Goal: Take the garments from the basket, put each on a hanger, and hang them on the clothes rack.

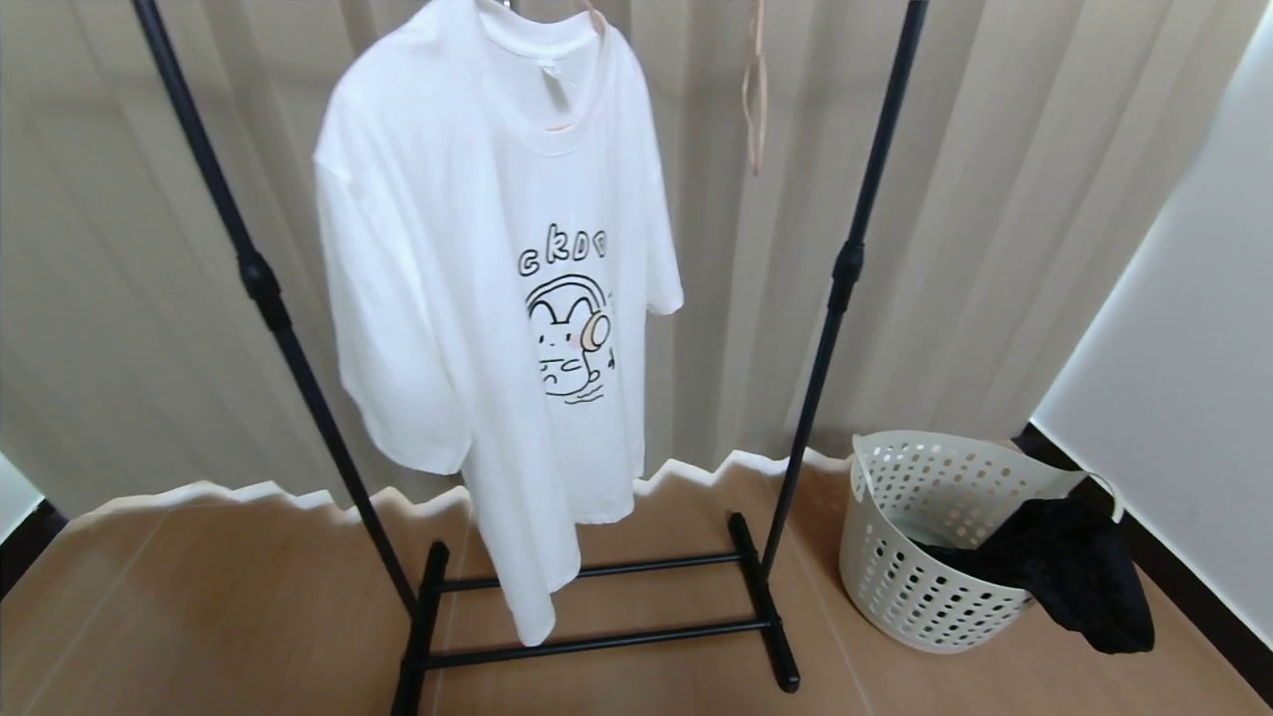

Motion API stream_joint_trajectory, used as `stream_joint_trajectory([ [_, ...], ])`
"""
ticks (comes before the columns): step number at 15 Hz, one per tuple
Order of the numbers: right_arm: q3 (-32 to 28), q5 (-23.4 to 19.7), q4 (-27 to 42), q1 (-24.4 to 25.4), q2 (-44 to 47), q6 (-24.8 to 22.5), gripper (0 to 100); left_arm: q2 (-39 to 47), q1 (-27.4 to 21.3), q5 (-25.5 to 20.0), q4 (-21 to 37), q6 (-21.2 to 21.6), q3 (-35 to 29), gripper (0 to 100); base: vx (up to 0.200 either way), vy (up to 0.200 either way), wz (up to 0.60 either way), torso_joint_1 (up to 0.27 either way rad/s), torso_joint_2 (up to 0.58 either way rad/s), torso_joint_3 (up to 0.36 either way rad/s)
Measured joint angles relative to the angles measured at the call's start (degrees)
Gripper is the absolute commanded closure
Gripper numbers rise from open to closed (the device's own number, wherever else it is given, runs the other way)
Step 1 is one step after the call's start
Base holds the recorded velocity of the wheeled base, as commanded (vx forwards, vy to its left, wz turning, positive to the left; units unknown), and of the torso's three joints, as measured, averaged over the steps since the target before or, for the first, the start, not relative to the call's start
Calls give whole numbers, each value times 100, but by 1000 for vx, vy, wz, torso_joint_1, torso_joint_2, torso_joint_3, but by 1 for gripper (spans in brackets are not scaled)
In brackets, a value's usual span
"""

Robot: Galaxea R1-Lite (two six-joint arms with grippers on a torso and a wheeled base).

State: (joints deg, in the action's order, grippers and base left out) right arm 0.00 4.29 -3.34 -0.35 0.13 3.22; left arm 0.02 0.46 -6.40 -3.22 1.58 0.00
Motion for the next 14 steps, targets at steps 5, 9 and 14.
stream_joint_trajectory([
  [5,0,0,-5,-6,0,1,0,0,-2,2,10,5,0,0,0,-160,0,2,1,3],
  [9,0,-5,1,0,0,1,0,0,5,-2,10,2,0,0,0,-200,0,1,2,1],
  [14,0,-2,0,2,0,1,0,0,5,-5,7,0,0,0,40,-120,0,0,3,5],
])
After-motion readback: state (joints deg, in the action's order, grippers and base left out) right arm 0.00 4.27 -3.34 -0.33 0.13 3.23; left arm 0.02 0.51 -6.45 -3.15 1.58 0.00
